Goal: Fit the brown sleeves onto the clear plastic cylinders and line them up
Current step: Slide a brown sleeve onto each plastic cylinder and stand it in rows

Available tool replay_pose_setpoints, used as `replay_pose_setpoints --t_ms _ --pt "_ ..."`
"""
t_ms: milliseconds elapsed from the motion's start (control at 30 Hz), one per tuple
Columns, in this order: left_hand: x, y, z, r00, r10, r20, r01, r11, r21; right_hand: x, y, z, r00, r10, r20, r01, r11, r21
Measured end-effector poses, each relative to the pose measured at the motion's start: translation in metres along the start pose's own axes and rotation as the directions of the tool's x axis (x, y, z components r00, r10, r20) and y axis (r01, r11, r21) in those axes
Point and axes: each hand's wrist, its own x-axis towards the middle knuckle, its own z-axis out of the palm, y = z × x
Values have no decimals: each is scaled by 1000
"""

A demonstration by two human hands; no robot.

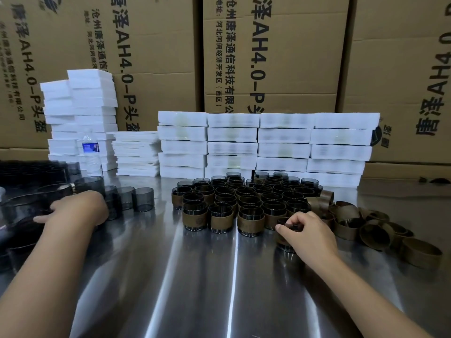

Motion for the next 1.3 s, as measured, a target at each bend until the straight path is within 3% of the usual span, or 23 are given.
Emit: replay_pose_setpoints --t_ms 233,367,467,567,633,700,767,800,867,933,1100,1200,1300 --pt "-22 5 3 996 92 -7 -92 992 -84 -1 0 -1 1000 -8 8 8 1000 -18" --pt "-62 22 -1 984 107 -145 -132 975 -178 -2 -1 1 1000 -23 14 24 999 -23" --pt "-102 56 2 909 290 -299 -362 905 -222 -2 0 2 999 -30 22 31 998 -49" --pt "-128 99 10 775 466 -427 -616 710 -343 -1 4 2 998 -56 11 56 996 -65" --pt "-144 126 21 663 526 -533 -749 477 -460 -2 5 2 997 -81 16 82 995 -59" --pt "-157 143 35 509 568 -646 -854 239 -463 0 4 -1 993 -120 -18 120 993 -2" --pt "-162 153 51 366 593 -717 -917 100 -386 4 4 -11 975 -142 -172 147 989 16" --pt "-162 155 59 335 602 -725 -922 52 -383 9 6 -18 950 -135 -280 135 991 -19" --pt "-161 157 72 340 630 -698 -892 -19 -451 20 17 -34 882 -98 -461 21 985 -171" --pt "-160 156 80 391 665 -636 -823 -56 -565 27 33 -49 848 11 -530 -192 938 -288" --pt "-162 155 95 492 767 -412 -572 -72 -817 27 68 -76 770 506 -388 -626 716 -308" --pt "-165 157 97 536 767 -353 -450 -94 -888 23 76 -73 734 638 -231 -674 644 -362" --pt "-165 158 96 548 787 -282 -225 -186 -956 24 79 -67 770 603 -210 -633 677 -376"
